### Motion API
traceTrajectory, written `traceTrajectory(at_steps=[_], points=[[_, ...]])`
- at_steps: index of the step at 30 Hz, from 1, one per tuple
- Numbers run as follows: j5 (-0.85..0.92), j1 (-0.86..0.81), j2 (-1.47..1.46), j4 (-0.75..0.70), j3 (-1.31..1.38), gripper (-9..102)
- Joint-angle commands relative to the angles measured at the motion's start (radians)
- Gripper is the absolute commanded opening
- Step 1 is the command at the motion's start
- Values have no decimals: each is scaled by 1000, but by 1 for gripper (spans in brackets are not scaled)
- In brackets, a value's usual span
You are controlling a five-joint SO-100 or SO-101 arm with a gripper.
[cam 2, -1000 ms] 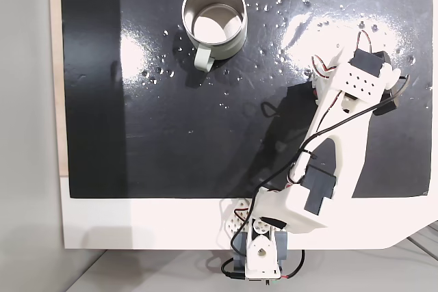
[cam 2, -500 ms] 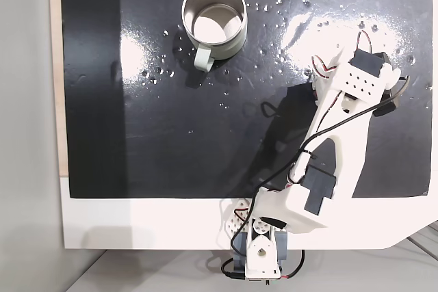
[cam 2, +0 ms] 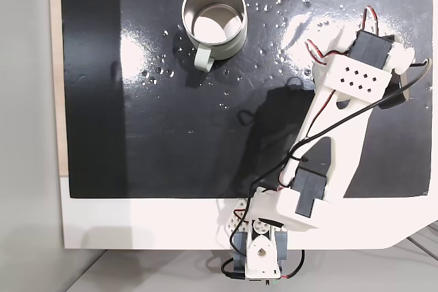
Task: Grasp a cube and put it in the cup.
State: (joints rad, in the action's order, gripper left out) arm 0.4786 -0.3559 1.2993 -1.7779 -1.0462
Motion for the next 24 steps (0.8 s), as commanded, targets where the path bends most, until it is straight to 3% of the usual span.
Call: traceTrajectory(at_steps=[1, 14, 24], points=[[-8, 18, 135, -20, 84, 3], [11, 28, 322, -21, 146, 3], [-81, 115, 124, -21, 453, 3]])
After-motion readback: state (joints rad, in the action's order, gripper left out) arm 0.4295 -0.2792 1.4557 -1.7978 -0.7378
